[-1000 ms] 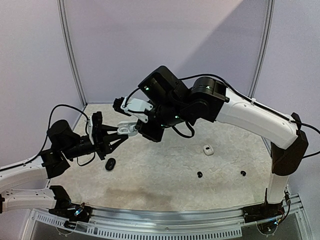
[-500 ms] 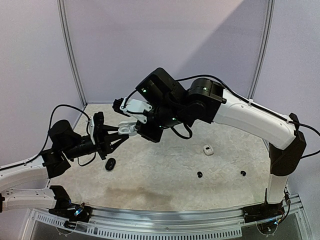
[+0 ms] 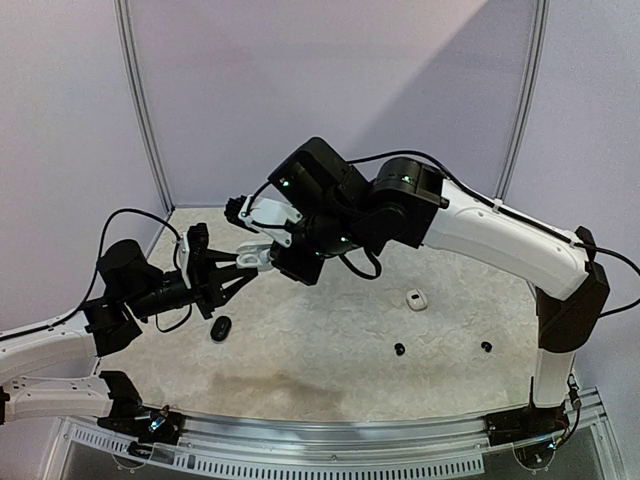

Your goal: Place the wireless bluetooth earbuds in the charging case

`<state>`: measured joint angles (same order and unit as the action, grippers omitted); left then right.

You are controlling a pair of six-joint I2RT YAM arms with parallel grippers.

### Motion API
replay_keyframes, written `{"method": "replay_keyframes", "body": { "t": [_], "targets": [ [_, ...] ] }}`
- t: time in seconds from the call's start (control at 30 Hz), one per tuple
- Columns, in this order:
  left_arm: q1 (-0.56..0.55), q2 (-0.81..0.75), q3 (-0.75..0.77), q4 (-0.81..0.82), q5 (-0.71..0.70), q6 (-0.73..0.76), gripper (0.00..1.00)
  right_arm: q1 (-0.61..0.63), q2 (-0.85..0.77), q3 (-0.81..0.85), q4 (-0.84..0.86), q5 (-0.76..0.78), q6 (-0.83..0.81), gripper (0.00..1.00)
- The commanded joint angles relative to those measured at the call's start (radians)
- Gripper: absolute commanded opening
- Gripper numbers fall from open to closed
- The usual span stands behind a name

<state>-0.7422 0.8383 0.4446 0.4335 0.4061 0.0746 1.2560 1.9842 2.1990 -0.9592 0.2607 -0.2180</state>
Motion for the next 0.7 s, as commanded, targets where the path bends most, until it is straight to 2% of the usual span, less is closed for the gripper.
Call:
{"method": "replay_keyframes", "body": {
  "t": [0.0, 0.4, 0.67],
  "targets": [
    [-0.036, 0.001, 0.031, 0.079, 0.063, -0.005, 0.00, 0.003, 0.044, 0.014, 0.041, 0.023, 0.011, 0.04],
    [-0.037, -0.005, 0.027, 0.079, 0.054, -0.013, 0.00, 0.003, 0.058, 0.022, 0.063, 0.005, 0.036, 0.09],
    [-0.037, -0.007, 0.028, 0.079, 0.045, -0.038, 0.00, 0.001, 0.067, 0.029, 0.056, 0.034, 0.053, 0.09]
  ]
}}
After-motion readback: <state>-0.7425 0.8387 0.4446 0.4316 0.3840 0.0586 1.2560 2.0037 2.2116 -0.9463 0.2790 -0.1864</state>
